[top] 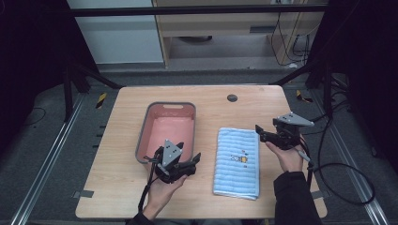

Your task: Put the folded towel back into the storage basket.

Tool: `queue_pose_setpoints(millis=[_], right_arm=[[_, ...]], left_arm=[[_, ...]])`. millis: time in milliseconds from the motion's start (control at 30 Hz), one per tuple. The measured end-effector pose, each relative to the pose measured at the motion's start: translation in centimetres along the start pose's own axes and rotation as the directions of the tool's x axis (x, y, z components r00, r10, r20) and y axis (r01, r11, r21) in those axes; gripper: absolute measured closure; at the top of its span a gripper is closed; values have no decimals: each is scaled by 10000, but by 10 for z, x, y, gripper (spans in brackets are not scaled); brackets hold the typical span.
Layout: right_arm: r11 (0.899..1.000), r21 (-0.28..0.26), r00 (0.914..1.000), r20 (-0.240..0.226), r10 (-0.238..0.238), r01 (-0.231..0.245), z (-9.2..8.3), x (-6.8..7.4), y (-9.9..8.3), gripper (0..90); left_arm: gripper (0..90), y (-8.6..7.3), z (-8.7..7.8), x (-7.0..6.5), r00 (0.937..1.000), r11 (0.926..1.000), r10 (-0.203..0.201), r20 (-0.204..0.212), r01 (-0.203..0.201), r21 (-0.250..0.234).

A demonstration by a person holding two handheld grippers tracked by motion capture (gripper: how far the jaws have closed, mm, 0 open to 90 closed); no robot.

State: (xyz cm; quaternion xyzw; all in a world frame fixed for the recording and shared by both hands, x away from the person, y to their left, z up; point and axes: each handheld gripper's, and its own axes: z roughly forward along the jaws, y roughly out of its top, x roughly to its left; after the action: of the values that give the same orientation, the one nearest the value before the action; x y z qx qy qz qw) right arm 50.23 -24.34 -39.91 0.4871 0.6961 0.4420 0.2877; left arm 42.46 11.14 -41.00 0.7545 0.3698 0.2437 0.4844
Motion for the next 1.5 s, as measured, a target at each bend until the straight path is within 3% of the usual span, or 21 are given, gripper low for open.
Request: queue_pose_setpoints(millis=[467,1100,1500], right_arm=[[9997,258,10000,79,-20,18,13,-5,-3,294],[9980,617,9999,58,-127,123,34,-8,-13,325],[9928,1197,10000,-45,-35,40,54,-11,-31,365]], left_arm=[[325,-8,21,-30,9979,9980,419,498,-441,453],[380,-31,40,-49,9957,9912,418,829,-518,1219],[408,-45,54,-58,9941,9838,390,1009,-559,1702]])
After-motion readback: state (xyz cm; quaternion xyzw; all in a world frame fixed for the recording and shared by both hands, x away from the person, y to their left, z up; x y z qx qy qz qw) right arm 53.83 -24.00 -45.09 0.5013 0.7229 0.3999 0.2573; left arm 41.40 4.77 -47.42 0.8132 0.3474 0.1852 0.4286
